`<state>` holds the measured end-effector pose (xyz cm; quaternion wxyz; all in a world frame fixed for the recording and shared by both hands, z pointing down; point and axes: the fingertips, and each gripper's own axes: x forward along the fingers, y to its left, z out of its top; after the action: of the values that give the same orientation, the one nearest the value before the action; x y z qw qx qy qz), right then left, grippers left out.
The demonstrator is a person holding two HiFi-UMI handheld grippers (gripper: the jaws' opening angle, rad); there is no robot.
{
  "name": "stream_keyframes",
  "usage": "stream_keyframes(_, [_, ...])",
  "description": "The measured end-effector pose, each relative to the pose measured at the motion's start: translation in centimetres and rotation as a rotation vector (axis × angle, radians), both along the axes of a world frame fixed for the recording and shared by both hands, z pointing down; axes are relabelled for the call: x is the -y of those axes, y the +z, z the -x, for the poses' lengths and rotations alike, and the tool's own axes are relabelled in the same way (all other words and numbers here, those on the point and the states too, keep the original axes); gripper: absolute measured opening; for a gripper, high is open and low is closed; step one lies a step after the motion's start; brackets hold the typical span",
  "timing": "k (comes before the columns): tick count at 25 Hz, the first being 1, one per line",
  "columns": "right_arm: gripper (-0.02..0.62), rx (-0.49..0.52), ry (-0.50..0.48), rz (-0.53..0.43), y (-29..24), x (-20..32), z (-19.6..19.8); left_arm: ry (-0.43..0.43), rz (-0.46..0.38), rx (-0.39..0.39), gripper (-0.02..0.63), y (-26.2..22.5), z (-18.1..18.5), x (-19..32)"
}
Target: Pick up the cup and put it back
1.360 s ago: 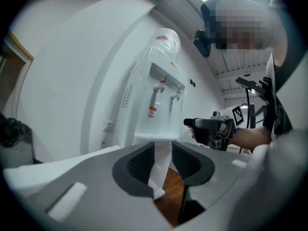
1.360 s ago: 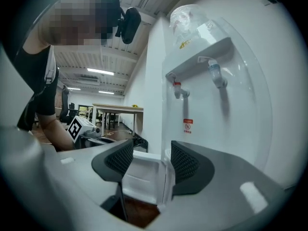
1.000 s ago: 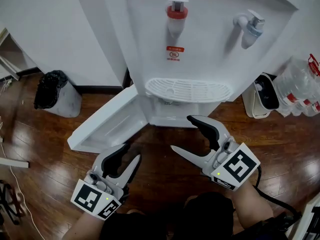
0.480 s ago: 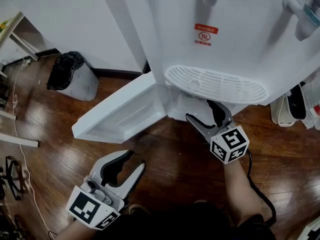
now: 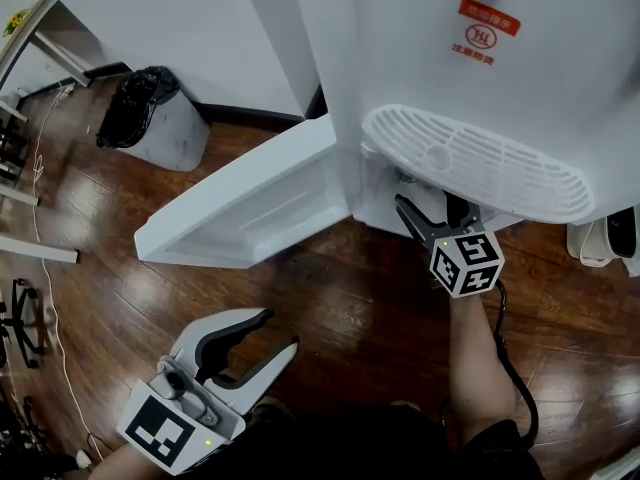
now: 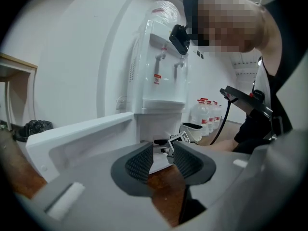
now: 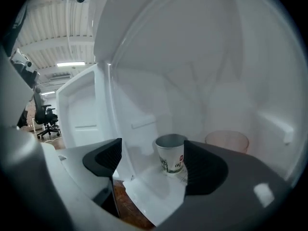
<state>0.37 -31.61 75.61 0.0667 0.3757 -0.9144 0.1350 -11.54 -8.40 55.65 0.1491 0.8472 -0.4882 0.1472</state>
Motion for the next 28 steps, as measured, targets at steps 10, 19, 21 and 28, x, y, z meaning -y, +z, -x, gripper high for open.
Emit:
stream_keyframes(10, [0.402, -0.025, 0.056, 0.046, 3.8, 3.2, 1.2, -0.009, 0.008, 0.010, 0.216, 6.3, -0.2, 5.0])
stream_keyframes(19, [0.402, -0.044, 0.069, 0.068, 5.6, 5.3, 2.0, -0.031, 0.047, 0.067, 0.216, 16.2, -3.5, 11.3])
stream_keyframes(21, [0.402, -0.053, 0.069, 0.075, 6.0, 5.7, 2.2, -0.021, 0.079, 0.083, 0.216, 18.3, -4.1, 12.0])
stream_keyframes(28, [0.390, -0.061, 0.102, 0.088, 7.0, 6.3, 2.2, -0.021, 0.099, 0.102, 0.216, 20.0, -4.7, 15.2])
